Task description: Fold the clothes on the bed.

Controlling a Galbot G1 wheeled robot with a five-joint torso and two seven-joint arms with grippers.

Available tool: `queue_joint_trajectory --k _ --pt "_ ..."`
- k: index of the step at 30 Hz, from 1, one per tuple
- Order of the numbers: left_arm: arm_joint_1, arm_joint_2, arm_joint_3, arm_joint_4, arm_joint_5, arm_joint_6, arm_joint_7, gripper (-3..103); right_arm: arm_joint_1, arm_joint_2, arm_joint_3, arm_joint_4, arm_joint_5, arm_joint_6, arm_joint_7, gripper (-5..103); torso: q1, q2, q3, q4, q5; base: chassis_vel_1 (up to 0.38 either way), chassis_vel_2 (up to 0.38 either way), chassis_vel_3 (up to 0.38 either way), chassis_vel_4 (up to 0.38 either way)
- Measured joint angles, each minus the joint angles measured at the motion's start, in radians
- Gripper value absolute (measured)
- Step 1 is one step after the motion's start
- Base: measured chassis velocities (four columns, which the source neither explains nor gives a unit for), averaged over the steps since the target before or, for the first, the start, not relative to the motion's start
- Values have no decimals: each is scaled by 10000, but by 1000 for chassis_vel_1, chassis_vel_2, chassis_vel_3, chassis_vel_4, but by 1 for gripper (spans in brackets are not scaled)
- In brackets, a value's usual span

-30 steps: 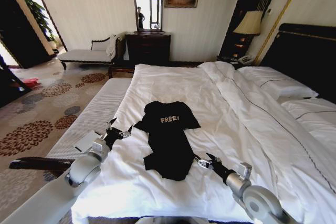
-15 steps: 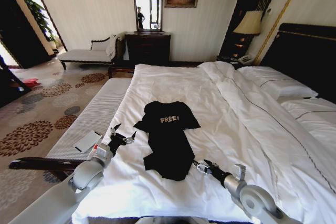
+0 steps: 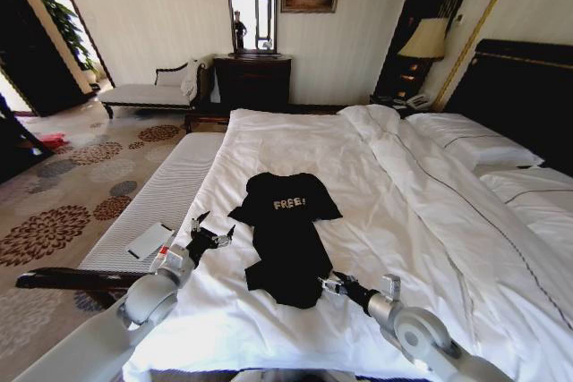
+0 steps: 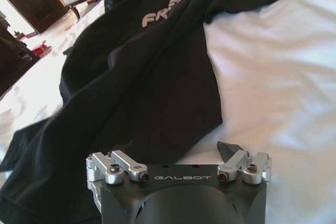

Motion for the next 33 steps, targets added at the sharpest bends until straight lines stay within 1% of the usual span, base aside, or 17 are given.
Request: queue_joint_trajectory --k 4,8,9,11,12,16,17,20,21,24,25,26,27,28,30,31,33 --pt "-146 33 28 -5 -84 6 -6 100 113 65 -249 -62 -83 -14 -2 83 0 0 0 0 2 0 0 0 0" --pt "-271 30 118 53 -119 23 -15 100 179 136 -314 5 -69 -24 -2 69 0 0 0 1 0 0 0 0 0" --pt "-271 30 118 53 -119 23 -15 100 179 136 -314 5 -69 -24 -2 69 0 0 0 1 0 0 0 0 0" --pt "-283 -17 145 88 -119 25 -6 100 97 146 -317 32 -128 -23 -5 58 0 0 0 2 0 0 0 0 0" --pt "-283 -17 145 88 -119 25 -6 100 97 146 -317 32 -128 -23 -5 58 0 0 0 2 0 0 0 0 0" --pt "-276 53 349 34 114 54 355 100 -131 165 -201 114 -193 11 -15 37 0 0 0 1 -1 0 0 0 0" --pt "-276 53 349 34 114 54 355 100 -131 165 -201 114 -193 11 -15 37 0 0 0 1 -1 0 0 0 0" --pt "-203 588 601 -99 1120 -204 1191 100 -268 132 -120 117 -263 27 13 25 0 0 0 0 -1 0 0 0 0" --pt "-203 588 601 -99 1120 -204 1191 100 -268 132 -120 117 -263 27 13 25 0 0 0 0 -1 0 0 0 0" --pt "142 1430 470 -242 2240 -899 1936 100 -380 78 24 123 -272 31 56 9 0 0 0 3 1 0 0 0 0" --pt "142 1430 470 -242 2240 -899 1936 100 -380 78 24 123 -272 31 56 9 0 0 0 3 1 0 0 0 0" --pt "281 1658 386 -298 2428 -1113 2085 102 -403 69 54 125 -275 31 70 4 0 0 0 3 1 0 0 0 0" --pt "460 1882 314 -410 2477 -1279 2215 100 -419 64 73 126 -290 32 98 2 0 0 0 2 2 0 0 0 0" --pt "593 2006 284 -523 2386 -1314 2273 100 -431 62 76 125 -309 31 117 2 0 0 0 2 1 0 0 0 0" --pt "989 2146 269 -944 1555 -1032 2300 98 -451 54 64 97 -432 31 163 1 0 0 -1 3 1 0 0 0 0" --pt "989 2146 269 -944 1555 -1032 2300 98 -451 54 64 97 -432 31 163 1 0 0 -1 3 1 0 0 0 0" --pt "1319 2153 289 -1331 715 -490 2215 98 -498 21 42 89 -529 26 214 0 0 0 0 4 1 0 0 0 0"
